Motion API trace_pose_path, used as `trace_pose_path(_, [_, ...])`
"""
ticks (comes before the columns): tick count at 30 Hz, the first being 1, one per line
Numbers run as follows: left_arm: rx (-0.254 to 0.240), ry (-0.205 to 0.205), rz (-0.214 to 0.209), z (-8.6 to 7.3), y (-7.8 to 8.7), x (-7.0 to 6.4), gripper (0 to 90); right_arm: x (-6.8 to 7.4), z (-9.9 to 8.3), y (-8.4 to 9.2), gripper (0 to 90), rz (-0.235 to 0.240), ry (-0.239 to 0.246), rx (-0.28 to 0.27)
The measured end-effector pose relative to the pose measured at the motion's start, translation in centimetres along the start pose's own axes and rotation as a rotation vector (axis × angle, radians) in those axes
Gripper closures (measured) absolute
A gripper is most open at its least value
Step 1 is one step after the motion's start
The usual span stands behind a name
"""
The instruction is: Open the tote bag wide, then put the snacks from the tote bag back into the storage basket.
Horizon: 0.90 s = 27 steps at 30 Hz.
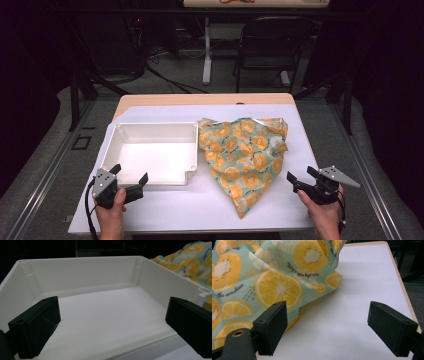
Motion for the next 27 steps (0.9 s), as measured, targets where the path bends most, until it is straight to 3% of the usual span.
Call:
trace_pose_path(4, [0.014,-0.012,-0.050,-0.1,-0.3,0.1,6.4,0.3,0.0,-0.5,15.5,-0.013,0.023,0.009])
trace_pose_path(6, [0.010,-0.007,-0.042,0.1,-0.4,-0.1,5.8,0.6,0.3,-0.4,15.5,0.000,0.022,0.002])
trace_pose_path(11, [-0.023,-0.046,-0.066,0.7,-1.0,-1.2,2.3,1.1,1.4,-1.1,15.3,0.028,0.025,-0.040])
trace_pose_path(13, [-0.009,-0.052,-0.061,0.7,-1.4,-1.6,2.3,1.9,1.9,-1.4,12.9,0.038,0.038,-0.046])
trace_pose_path(20, [0.027,-0.032,-0.089,1.4,-2.1,-2.4,2.7,3.4,4.4,-2.0,9.3,0.086,0.052,-0.032])
trace_pose_path(27, [0.043,-0.016,-0.074,1.7,-2.7,-2.7,4.4,4.9,6.3,-3.9,3.4,0.136,0.074,-0.011])
Point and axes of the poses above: each handheld gripper's, and its own axes: y roughly backward along the jaws, z roughly out of its top, x roughly to its left, the point moved 3 cm from there along -y, roughly forward along the jaws, and after that the axes turned 8 degrees about y, right-handed, at the moved point
